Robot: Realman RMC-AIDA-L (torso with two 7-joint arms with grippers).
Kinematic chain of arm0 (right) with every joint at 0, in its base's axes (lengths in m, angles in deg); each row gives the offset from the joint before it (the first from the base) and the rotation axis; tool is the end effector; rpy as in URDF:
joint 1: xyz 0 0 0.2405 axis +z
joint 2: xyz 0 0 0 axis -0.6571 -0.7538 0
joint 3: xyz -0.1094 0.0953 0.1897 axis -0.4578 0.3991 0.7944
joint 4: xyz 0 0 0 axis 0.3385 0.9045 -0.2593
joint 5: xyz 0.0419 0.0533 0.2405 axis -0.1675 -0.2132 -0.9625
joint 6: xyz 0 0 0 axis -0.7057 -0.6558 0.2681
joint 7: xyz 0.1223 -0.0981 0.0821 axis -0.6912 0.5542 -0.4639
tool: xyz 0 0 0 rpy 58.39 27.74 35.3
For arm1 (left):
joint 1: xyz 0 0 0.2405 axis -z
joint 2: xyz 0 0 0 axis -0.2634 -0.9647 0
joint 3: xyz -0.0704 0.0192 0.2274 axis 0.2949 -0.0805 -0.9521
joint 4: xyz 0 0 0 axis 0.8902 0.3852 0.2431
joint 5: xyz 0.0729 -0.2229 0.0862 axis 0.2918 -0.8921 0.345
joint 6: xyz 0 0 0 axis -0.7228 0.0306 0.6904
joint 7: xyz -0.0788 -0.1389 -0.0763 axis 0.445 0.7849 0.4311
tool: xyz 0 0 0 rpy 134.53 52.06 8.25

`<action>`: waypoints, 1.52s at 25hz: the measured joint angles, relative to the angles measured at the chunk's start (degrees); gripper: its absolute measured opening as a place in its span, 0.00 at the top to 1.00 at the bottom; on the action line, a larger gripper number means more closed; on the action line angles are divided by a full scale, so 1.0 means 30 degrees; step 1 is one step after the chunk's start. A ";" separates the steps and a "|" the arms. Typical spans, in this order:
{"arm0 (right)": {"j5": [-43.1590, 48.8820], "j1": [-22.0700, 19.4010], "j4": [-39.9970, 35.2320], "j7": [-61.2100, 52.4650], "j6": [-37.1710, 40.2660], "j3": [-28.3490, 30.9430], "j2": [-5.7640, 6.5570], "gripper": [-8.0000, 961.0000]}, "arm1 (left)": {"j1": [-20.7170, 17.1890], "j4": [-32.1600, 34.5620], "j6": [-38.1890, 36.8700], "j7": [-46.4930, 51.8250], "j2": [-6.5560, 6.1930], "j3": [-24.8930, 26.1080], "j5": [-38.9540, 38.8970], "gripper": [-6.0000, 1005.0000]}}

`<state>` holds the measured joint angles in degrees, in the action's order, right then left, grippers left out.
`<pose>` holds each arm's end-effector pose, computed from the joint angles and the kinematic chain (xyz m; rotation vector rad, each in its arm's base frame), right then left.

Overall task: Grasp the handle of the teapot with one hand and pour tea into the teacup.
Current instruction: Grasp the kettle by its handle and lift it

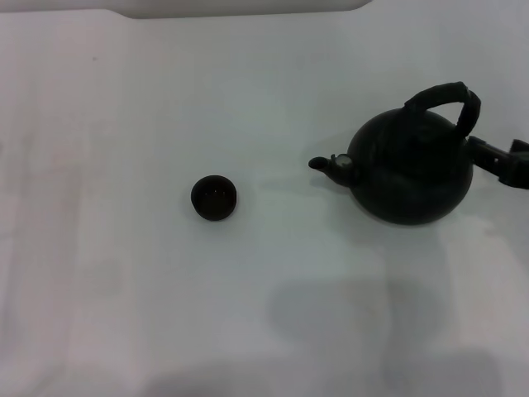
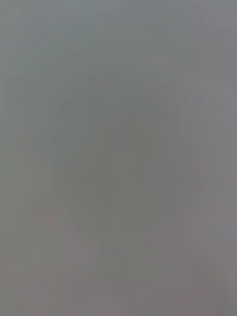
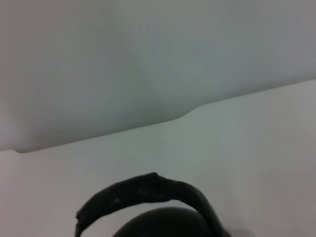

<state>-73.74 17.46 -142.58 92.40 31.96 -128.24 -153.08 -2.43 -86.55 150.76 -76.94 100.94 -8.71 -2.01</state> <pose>0.2603 0.2990 0.0080 -1.8131 1.3018 0.4001 -0.3952 0.2824 0.0346 -1.1985 -0.6590 -0.9279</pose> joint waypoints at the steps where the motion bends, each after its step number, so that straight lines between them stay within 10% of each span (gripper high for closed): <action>1: -0.0003 0.0037 0.0248 -0.0003 0.0509 -0.0315 0.0009 0.24 | 0.0018 -0.0001 -0.0001 -0.0001 0.0000 0.0000 0.0000 0.11; 27: -0.1333 0.4029 0.5426 0.0017 0.5092 -0.1412 0.0130 0.25 | 0.0382 0.0045 -0.0182 0.0000 -0.0028 0.0047 -0.0604 0.12; 38: -0.1370 0.4384 0.5576 0.0451 0.4827 -0.1183 0.0206 0.51 | 0.0472 0.0000 -0.0195 0.0089 0.0031 0.0044 -0.0958 0.12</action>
<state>-77.85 30.61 -125.85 93.76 46.44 -131.79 -152.47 -1.02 -86.55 150.18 -76.67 101.04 -8.58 -4.88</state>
